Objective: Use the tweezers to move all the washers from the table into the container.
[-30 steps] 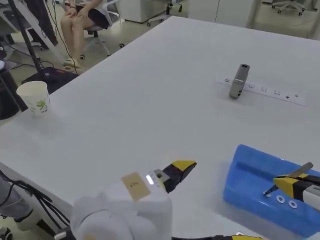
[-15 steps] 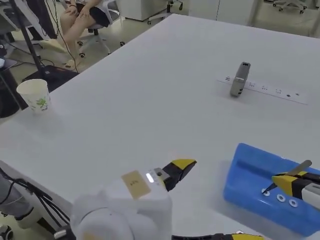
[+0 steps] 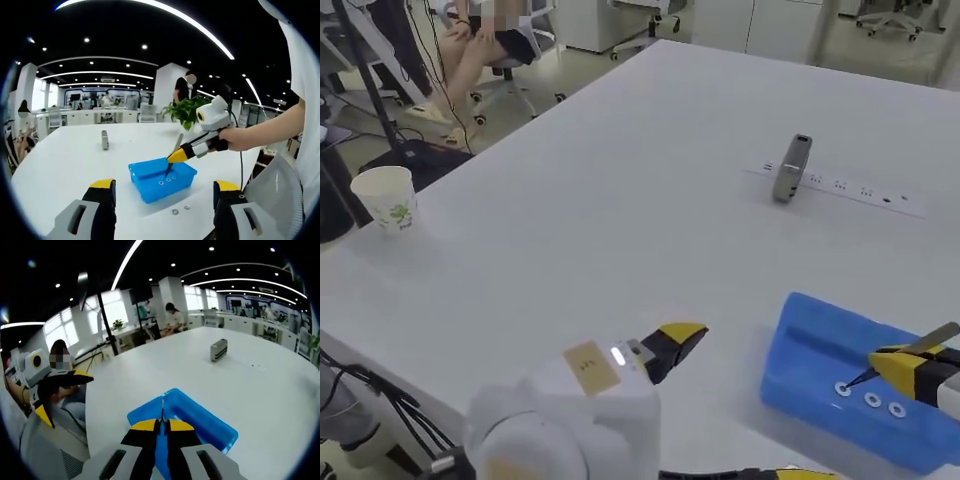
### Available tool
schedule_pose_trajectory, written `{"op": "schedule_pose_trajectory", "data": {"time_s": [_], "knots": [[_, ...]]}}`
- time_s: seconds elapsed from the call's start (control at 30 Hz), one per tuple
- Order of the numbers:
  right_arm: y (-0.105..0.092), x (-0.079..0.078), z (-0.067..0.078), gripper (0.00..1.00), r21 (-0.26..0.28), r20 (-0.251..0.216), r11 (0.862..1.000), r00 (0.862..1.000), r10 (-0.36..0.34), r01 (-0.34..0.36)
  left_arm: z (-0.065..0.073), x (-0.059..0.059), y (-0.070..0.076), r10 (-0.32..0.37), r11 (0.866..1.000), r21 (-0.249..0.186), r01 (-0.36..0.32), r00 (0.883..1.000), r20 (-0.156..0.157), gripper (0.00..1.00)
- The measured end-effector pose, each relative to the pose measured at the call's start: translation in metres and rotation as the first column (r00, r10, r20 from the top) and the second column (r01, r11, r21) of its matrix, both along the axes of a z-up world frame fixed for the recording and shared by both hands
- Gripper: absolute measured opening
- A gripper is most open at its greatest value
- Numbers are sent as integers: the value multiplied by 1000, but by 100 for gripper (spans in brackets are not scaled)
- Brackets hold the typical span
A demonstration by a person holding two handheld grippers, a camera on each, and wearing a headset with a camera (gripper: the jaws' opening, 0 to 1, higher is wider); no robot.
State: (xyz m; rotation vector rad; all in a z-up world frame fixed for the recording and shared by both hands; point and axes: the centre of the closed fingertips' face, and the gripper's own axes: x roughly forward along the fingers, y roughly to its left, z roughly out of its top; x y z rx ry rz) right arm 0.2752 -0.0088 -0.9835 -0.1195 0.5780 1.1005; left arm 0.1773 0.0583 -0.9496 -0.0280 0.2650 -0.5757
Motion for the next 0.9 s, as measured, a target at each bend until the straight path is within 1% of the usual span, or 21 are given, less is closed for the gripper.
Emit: {"op": "schedule_pose_trajectory", "data": {"time_s": [0.07, 0.17, 0.3, 0.43, 0.57, 0.63, 0.7, 0.9], "knots": [[0, -4, 5, 3, 12, 2, 1000, 1000, 0, 0, 0, 0, 0, -1, 1000, 0, 1, 1000, -1, 81], [0, -14, 10, 3, 28, 3, 1000, 1000, 8, -8, 0, -1, -1, -5, 1000, 1, 5, 1000, 1, 81], [-2, -26, 10, 3, 29, -2, 999, 1000, 19, -19, 0, -1, -2, -10, 1000, 6, 10, 1000, -1, 81], [-3, -39, 5, 3, 22, -16, 999, 999, 37, -37, -1, -2, -3, -16, 1000, 10, 16, 1000, -4, 81], [-4, -50, -4, 3, 19, -45, 999, 998, 45, -44, -1, -3, -4, -21, 1000, 13, 22, 1000, -4, 81], [-5, -53, -8, 3, 17, -54, 999, 998, 42, -41, -2, -3, -5, -23, 1000, 14, 23, 1000, -5, 81], [-6, -56, -14, 3, 15, -78, 999, 996, 36, -35, -2, -3, -5, -22, 1000, 16, 22, 1000, -5, 81], [-8, -65, -29, 3, 1, -125, 999, 992, 33, -33, -3, -4, -5, -24, 999, 21, 24, 1000, -11, 81]]}}
